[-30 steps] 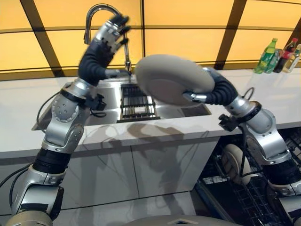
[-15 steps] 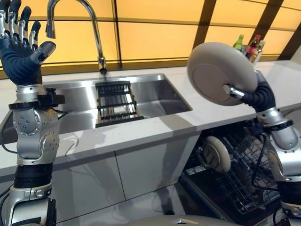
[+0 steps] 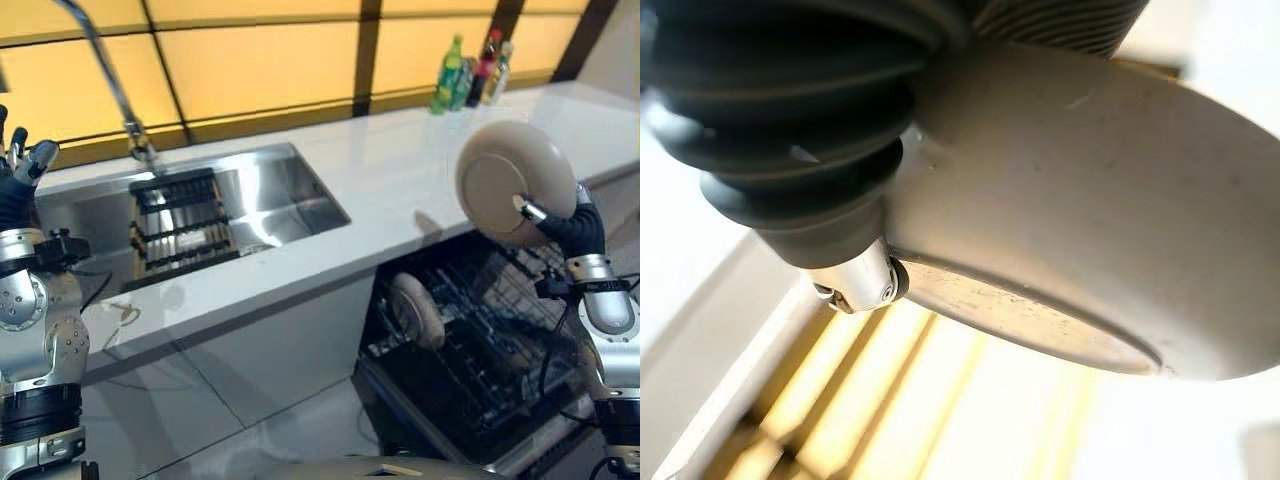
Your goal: Pick up plates and place into dishwasher.
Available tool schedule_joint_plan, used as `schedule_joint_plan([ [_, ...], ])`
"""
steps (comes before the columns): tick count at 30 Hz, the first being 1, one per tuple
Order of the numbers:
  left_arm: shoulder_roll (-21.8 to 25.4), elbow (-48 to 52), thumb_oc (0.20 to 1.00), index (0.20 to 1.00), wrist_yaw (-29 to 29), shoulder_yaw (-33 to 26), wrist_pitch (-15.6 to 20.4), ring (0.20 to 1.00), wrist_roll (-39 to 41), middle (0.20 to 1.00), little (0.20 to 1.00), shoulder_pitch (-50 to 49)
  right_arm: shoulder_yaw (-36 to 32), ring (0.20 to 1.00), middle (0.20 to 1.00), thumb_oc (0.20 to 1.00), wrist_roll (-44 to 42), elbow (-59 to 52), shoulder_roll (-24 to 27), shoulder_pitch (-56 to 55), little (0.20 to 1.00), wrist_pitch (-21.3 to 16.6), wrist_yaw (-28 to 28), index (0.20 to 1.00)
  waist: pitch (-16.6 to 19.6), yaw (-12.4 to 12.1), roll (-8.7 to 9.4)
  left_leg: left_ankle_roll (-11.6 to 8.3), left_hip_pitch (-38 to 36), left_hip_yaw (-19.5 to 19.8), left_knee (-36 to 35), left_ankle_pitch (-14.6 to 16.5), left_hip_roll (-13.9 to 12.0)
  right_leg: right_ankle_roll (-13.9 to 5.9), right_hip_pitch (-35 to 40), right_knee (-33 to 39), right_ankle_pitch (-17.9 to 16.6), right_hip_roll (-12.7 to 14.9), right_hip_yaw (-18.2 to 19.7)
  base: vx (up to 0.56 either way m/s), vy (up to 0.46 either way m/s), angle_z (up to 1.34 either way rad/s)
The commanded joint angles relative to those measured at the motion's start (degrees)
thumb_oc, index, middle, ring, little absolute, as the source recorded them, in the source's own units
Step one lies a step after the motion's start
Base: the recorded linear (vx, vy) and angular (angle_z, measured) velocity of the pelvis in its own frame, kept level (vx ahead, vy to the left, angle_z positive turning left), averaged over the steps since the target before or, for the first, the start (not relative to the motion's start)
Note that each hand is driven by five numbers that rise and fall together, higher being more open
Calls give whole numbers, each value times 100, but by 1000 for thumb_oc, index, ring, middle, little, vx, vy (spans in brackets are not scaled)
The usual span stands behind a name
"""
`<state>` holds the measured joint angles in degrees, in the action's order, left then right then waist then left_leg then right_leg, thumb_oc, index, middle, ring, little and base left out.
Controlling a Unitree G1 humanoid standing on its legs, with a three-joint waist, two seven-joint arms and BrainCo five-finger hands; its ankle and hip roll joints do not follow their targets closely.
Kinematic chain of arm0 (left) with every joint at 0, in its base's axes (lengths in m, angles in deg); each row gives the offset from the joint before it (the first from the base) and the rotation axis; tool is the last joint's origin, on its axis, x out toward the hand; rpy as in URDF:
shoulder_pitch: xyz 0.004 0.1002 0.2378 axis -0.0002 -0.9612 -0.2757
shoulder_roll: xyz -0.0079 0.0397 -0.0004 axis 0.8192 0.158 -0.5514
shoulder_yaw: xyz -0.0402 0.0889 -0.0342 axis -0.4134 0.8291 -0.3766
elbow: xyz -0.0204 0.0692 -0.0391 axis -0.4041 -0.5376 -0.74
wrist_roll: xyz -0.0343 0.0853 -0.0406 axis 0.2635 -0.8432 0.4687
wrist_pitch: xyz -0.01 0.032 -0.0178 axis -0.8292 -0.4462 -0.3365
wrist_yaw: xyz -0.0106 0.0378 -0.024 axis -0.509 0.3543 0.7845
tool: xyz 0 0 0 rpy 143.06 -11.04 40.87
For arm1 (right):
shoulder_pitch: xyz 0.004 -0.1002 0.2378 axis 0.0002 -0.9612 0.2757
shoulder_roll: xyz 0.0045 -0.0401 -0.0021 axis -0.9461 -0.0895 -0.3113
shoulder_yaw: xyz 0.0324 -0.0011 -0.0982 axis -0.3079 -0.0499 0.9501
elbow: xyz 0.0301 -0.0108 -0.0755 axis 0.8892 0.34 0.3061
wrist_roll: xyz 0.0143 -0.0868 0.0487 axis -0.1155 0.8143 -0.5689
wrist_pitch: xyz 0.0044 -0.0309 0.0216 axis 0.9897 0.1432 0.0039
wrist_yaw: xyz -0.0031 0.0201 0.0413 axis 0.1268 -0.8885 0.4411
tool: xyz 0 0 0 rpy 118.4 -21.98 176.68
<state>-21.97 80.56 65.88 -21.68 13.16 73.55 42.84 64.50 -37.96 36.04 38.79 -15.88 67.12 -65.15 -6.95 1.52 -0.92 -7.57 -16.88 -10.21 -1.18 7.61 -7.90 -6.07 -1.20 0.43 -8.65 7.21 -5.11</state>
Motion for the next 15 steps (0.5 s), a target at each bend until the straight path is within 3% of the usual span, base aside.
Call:
schedule_joint_plan([
  [1, 74, -135, 1000, 1000, -250, 388, 343, 1000, -110, 1000, 1000, 146, -94, 200, 200, 200, -141, -2, 319, 449, 200, -290, 207, 200, -198, 194, -7, 469, 1131, 294, 296, -373, 282, -434, -314, -402, 351, 570, 49, -152, -128, -14],
  [8, -274, -178, 1000, 1000, -860, 822, 753, 1000, -100, 1000, 1000, 548, 208, 200, 200, 200, -841, 979, 1038, 1445, 200, -91, -439, 200, -820, 316, -573, 195, 1809, 353, 419, -658, 177, -241, -1081, -730, 496, 551, 74, -171, 22, -7],
  [15, -519, -364, 1000, 1000, -1186, 1170, 858, 1000, -15, 1000, 1000, 810, 864, 200, 200, 200, -1589, 2168, 1679, 2211, 200, -19, -1671, 200, -1113, 358, -886, 53, 2013, 363, 417, -787, 196, -135, -1412, -872, 573, 614, 114, -39, 12, -5],
])
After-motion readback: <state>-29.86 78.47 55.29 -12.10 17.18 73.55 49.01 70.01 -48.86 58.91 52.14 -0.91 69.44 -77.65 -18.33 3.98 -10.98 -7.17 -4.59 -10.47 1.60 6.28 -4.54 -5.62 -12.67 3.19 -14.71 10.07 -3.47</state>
